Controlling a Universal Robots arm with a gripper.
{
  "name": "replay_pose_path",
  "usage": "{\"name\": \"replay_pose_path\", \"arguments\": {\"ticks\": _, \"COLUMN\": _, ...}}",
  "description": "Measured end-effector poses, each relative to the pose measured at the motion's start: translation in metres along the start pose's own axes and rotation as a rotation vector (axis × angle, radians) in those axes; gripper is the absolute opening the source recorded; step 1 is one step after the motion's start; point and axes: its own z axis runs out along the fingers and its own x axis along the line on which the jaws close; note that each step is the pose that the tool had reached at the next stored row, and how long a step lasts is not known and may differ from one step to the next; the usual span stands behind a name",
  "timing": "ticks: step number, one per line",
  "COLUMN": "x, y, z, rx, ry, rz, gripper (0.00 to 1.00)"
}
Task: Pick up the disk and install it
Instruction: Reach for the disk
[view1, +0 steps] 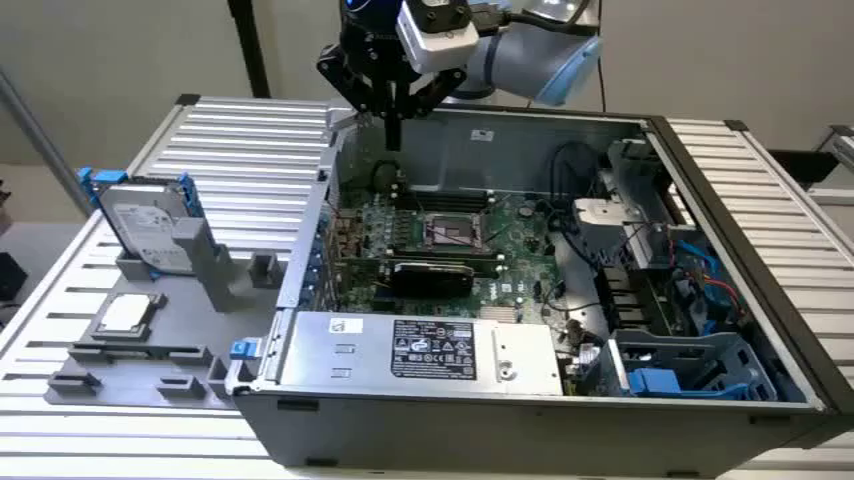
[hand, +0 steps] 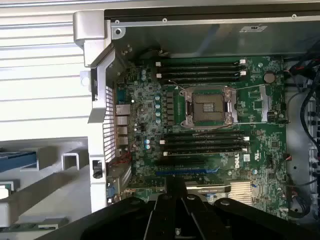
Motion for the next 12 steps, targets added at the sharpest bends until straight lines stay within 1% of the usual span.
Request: {"name": "replay_pose_path", "arguments": {"ticks": 12, "x": 0.0000, "y": 0.0000, "z": 0.0000, "rx": 0.0000, "ry": 0.0000, "rz": 0.000, "gripper": 0.00}}
